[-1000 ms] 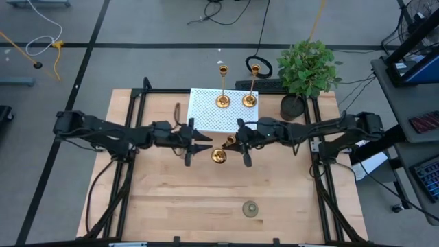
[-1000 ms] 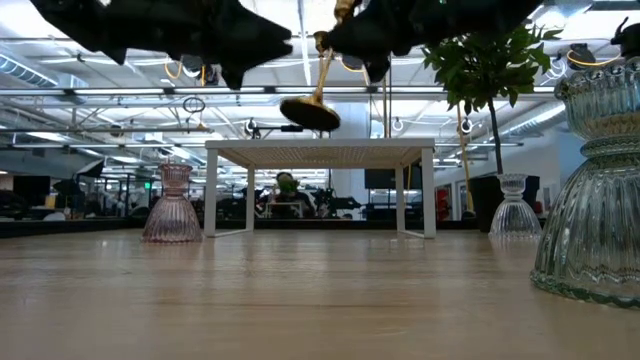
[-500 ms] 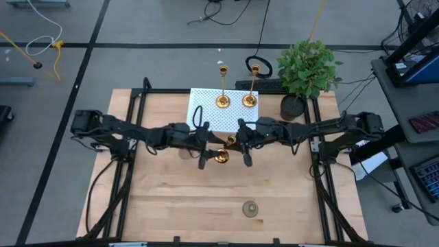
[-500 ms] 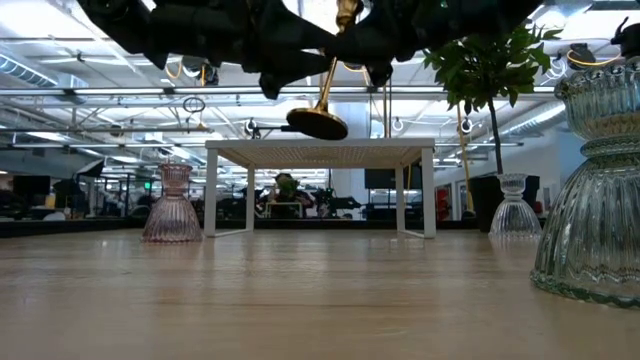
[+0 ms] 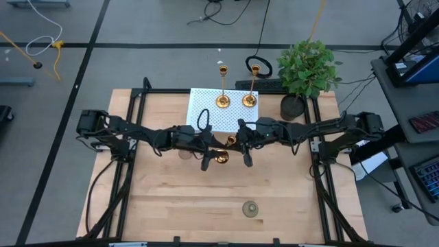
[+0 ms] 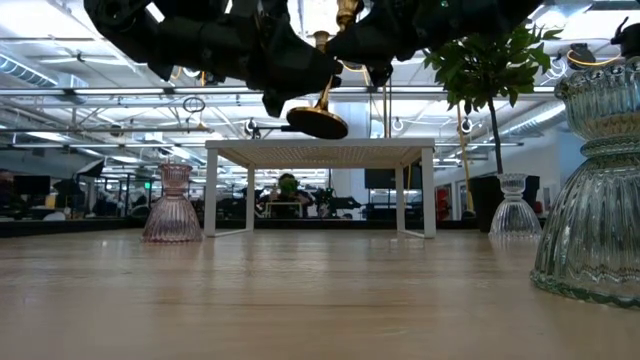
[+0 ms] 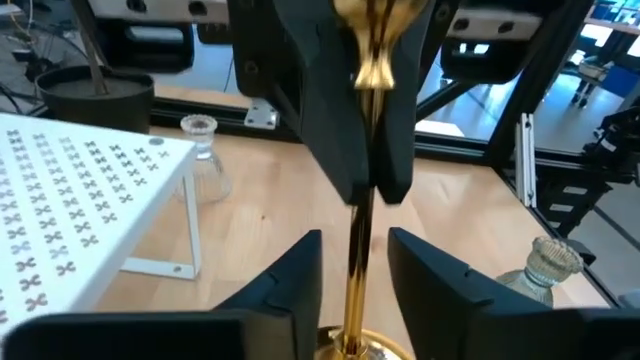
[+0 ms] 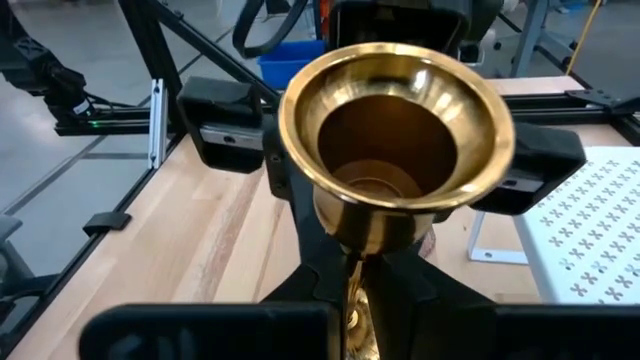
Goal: Pick & Place candle stick holders
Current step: Put the short gold candle holder on the shelf
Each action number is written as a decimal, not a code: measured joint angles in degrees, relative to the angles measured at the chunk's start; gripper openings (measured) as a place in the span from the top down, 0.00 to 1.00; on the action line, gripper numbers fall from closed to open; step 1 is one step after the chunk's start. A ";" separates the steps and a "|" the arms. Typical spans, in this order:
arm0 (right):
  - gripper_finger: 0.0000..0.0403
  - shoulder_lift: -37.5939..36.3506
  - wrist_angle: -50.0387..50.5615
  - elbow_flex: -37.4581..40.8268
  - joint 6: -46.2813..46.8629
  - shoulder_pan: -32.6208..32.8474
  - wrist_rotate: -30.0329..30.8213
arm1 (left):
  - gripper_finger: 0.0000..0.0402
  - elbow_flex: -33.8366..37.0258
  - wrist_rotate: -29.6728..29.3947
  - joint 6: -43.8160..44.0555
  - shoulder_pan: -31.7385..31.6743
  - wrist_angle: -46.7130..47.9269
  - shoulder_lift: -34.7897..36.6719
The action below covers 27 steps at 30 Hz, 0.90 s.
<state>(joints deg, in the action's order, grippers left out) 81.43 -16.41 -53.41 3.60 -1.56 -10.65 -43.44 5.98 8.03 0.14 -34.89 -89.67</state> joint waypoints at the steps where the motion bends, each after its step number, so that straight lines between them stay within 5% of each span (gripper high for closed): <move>1: 0.97 0.00 0.00 0.00 0.00 0.00 0.02 | 0.73 0.00 0.00 0.00 0.00 -0.21 0.02; 9: 0.97 0.00 0.07 0.00 -0.23 -0.02 0.09 | 0.96 0.00 -1.34 -0.59 -0.02 -0.90 0.02; 27: 0.65 -1.79 0.70 0.02 -5.95 0.02 0.19 | 0.96 0.03 -1.55 1.34 0.01 -1.23 0.05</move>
<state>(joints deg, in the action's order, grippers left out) 79.64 -15.71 -53.39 -2.35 -1.54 -10.47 -43.41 4.43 9.37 0.16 -36.12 -89.62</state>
